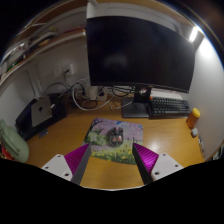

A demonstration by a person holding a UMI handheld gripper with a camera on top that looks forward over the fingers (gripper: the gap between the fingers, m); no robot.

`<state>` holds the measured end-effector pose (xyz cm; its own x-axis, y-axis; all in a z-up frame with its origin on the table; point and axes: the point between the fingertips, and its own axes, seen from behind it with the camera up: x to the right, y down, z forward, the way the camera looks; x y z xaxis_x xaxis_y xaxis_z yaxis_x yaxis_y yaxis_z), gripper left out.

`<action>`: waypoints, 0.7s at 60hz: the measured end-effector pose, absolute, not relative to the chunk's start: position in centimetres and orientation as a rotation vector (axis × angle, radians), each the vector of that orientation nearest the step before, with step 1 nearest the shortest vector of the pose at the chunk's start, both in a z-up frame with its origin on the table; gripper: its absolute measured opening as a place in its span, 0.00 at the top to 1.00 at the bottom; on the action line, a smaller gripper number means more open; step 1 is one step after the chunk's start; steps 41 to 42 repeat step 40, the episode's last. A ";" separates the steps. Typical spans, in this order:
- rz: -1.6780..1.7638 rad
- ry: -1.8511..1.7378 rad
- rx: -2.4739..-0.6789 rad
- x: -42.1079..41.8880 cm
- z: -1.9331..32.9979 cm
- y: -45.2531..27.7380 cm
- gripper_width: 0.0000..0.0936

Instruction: Arrange mouse

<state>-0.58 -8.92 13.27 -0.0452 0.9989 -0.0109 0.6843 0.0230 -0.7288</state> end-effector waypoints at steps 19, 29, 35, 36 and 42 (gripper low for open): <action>0.760 -1.756 -1.752 8.3 17.1 -6.8 0.09; 0.751 -1.743 -1.743 9.3 17.3 -5.5 0.08; 0.732 -1.729 -1.716 9.3 17.8 -4.5 0.08; 0.731 -1.729 -1.711 9.3 17.9 -4.5 0.08; 0.732 -1.734 -1.699 9.3 18.2 -4.4 0.08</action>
